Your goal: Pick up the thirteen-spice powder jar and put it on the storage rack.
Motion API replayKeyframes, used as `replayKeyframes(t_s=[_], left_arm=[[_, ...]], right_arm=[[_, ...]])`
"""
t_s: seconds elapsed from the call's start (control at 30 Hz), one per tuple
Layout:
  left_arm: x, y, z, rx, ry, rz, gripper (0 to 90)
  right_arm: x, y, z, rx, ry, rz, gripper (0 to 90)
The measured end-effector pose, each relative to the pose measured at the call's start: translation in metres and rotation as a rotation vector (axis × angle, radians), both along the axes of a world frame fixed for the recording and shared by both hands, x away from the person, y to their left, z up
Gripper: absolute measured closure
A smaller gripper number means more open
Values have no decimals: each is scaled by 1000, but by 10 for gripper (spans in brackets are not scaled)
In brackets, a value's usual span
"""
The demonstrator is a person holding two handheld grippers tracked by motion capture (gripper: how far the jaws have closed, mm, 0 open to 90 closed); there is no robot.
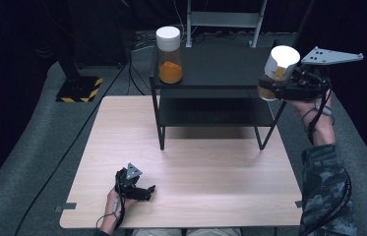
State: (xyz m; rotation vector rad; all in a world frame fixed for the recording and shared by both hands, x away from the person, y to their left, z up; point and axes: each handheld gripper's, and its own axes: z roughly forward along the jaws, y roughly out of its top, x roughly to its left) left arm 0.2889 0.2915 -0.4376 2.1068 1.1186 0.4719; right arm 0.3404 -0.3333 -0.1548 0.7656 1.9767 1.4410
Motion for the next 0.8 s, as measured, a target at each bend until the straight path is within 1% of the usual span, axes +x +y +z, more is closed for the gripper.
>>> replayKeyframes(t_s=[0.17, 0.33, 0.8], left_arm=[[0, 0, 0, 0, 0, 0, 4], [0, 0, 0, 0, 0, 0, 4], [0, 0, 0, 3, 1, -2, 5]], right_arm=[[6, 3, 6, -12, 9, -13, 299], [14, 6, 9, -12, 26, -27, 300], [35, 16, 17, -22, 65, -90, 300]])
